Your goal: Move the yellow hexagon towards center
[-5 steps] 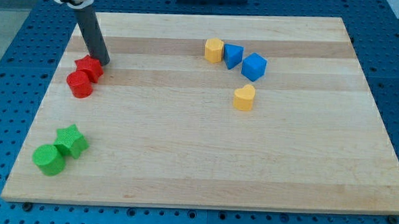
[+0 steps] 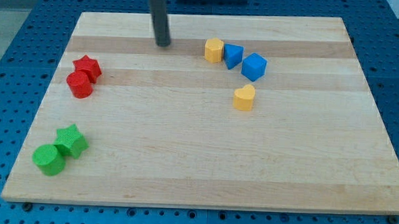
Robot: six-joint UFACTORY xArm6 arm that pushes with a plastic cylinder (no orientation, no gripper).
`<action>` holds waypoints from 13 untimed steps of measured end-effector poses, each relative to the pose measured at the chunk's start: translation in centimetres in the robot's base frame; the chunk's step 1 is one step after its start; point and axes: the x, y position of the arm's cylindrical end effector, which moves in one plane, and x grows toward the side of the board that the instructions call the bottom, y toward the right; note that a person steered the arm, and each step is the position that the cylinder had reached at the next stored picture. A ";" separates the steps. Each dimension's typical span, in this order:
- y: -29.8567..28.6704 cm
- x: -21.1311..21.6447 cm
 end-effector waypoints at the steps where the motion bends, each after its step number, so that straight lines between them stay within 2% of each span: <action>1: 4.3 -1.4; 2: 6.7 -0.7; 4: 7.8 1.9; 7: 12.2 1.8; 9: 11.7 4.1; 11: 10.6 3.2; 13: 10.1 4.4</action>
